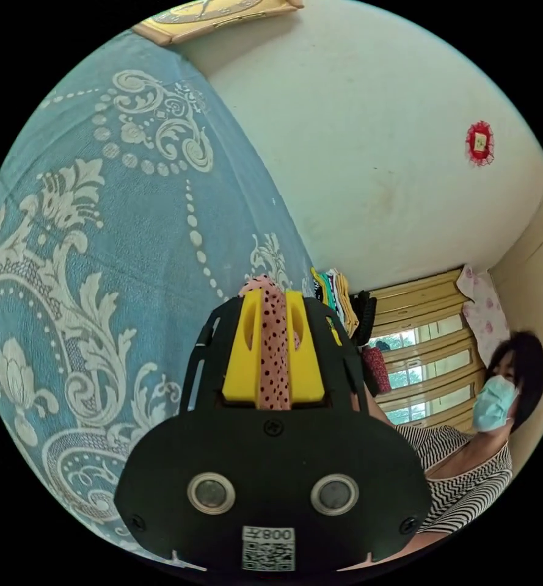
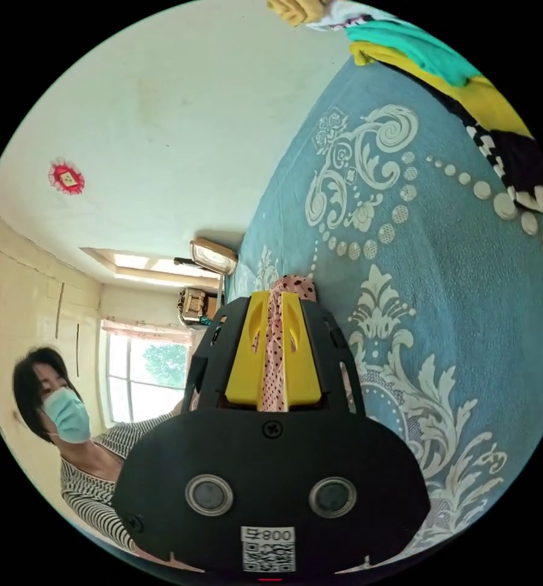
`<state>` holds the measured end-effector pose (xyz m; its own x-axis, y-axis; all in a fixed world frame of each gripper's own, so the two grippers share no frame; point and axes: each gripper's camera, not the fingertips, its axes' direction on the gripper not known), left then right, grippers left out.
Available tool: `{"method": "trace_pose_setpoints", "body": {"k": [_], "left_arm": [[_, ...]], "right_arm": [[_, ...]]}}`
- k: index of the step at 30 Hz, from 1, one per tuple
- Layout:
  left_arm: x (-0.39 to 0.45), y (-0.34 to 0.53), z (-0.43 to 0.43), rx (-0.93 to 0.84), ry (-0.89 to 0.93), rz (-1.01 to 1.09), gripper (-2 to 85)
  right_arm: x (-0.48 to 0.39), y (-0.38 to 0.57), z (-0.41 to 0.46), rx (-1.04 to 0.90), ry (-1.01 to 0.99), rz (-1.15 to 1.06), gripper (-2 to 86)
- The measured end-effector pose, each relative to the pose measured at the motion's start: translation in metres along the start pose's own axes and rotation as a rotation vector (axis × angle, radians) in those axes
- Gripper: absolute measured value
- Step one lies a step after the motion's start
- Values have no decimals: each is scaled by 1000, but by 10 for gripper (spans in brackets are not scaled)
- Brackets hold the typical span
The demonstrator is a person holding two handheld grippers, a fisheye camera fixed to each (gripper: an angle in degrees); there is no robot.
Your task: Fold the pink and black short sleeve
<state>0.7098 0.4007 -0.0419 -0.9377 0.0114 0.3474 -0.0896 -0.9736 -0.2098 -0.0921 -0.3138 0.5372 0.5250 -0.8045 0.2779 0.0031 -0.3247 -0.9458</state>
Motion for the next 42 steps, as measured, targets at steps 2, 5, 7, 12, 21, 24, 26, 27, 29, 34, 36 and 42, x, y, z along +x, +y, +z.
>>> {"method": "trace_pose_setpoints", "body": {"k": [2,5,7,12,21,24,26,27,29,34,36,42], "left_arm": [[23,0,2,5,11,78,59],[83,0,29,-139,-138,271,58],[118,0,56,-236,-249,395,57],[184,-10,144,-413,-618,643,46],[232,-29,160,-351,-646,669,10],[254,-34,154,-300,-645,703,6],[268,-37,151,-260,-649,729,5],[275,-41,151,-248,-660,741,4],[280,-49,154,-248,-672,742,4],[278,-60,164,-317,-668,713,5],[277,-59,165,-332,-658,708,5],[279,-62,162,-341,-649,697,6]], "right_arm": [[-18,10,-1,48,11,-67,20],[-80,27,25,17,203,-239,19],[-121,34,58,-37,347,-360,16],[-185,36,187,-248,816,-570,4],[-219,32,238,-260,873,-612,1],[-245,32,234,-197,873,-649,2],[-262,31,235,-167,871,-676,3],[-270,28,237,-152,875,-689,4],[-278,21,240,-140,873,-693,7],[-287,16,247,-239,805,-685,40],[-285,26,249,-253,883,-684,66],[-286,30,266,-257,1051,-682,12]]}}
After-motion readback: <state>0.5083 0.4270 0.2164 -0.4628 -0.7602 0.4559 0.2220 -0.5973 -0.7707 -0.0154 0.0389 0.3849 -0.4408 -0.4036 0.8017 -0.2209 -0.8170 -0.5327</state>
